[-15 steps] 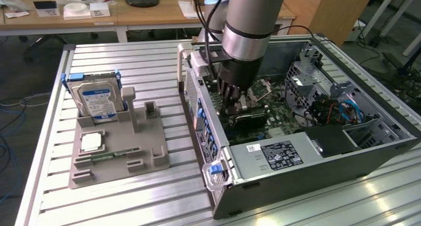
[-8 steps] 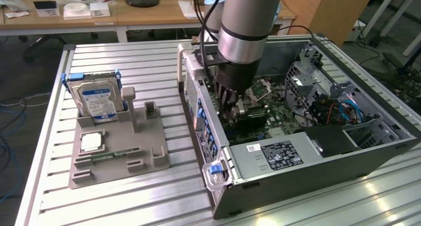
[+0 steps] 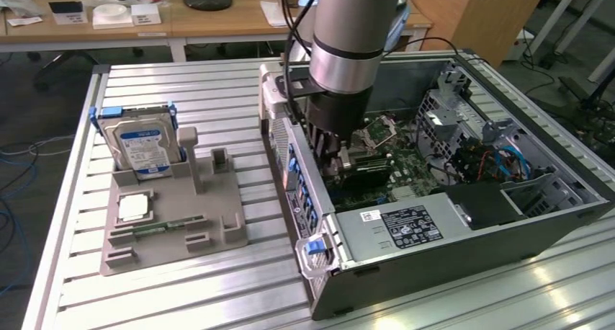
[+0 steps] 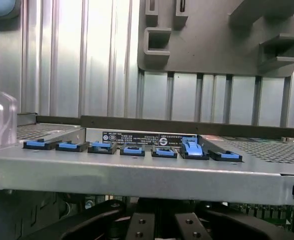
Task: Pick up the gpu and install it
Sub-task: 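Press down on the gpu until it lock into place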
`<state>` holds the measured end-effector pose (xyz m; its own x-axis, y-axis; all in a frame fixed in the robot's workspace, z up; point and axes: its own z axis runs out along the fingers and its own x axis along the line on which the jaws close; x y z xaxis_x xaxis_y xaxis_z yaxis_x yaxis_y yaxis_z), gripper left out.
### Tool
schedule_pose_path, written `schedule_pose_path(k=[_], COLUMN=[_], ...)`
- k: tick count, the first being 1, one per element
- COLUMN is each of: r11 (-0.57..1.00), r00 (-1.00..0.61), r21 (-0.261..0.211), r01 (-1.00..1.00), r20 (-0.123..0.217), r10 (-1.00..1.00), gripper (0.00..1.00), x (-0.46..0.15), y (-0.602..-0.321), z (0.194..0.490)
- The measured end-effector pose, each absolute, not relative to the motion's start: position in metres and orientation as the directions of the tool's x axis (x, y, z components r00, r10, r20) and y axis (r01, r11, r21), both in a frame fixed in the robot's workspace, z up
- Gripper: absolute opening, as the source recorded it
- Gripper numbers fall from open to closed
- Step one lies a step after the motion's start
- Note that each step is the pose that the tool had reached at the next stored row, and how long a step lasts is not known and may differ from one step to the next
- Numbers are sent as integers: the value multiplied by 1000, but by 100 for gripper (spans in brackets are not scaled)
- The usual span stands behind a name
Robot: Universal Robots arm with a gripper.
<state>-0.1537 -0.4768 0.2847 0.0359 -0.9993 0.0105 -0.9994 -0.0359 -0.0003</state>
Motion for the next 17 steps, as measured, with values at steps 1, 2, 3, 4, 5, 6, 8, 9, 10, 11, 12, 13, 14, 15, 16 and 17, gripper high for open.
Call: schedule_pose_path(k=[1, 2, 3, 4, 5, 6, 8, 9, 10, 11, 12, 13, 14, 15, 16, 17], r11=[-36, -36, -36, -36, -36, -36, -36, -36, -36, -36, -36, -36, -36, -36, -36, -36], r00=[36, 36, 36, 36, 36, 36, 36, 36, 36, 36, 36, 36, 36, 36, 36, 36], r21=[0, 0, 0, 0, 0, 0, 0, 0, 0, 0, 0, 0, 0, 0, 0, 0], r01=[-999, -999, -999, -999, -999, -999, -999, -999, -999, -999, -999, -999, -999, -999, -999, -999], r20=[11, 11, 11, 11, 11, 11, 11, 10, 11, 10, 11, 11, 11, 11, 11, 11], r10=[-999, -999, -999, -999, -999, -999, -999, -999, -999, -999, -999, -999, -999, -999, -999, -999], gripper=[11, 11, 11, 11, 11, 11, 11, 11, 11, 11, 11, 11, 11, 11, 11, 11], x=[-154, -154, -154, -154, -154, -154, -154, -153, -153, -152, -151, -149, -147, -145, -143, -141], y=[-477, -476, -476, -475, -474, -473, -472, -473, -473, -473, -473, -473, -473, -473, -472, -471], z=[285, 285, 285, 285, 284, 284, 284, 283, 283, 282, 282, 281, 281, 281, 281, 281])
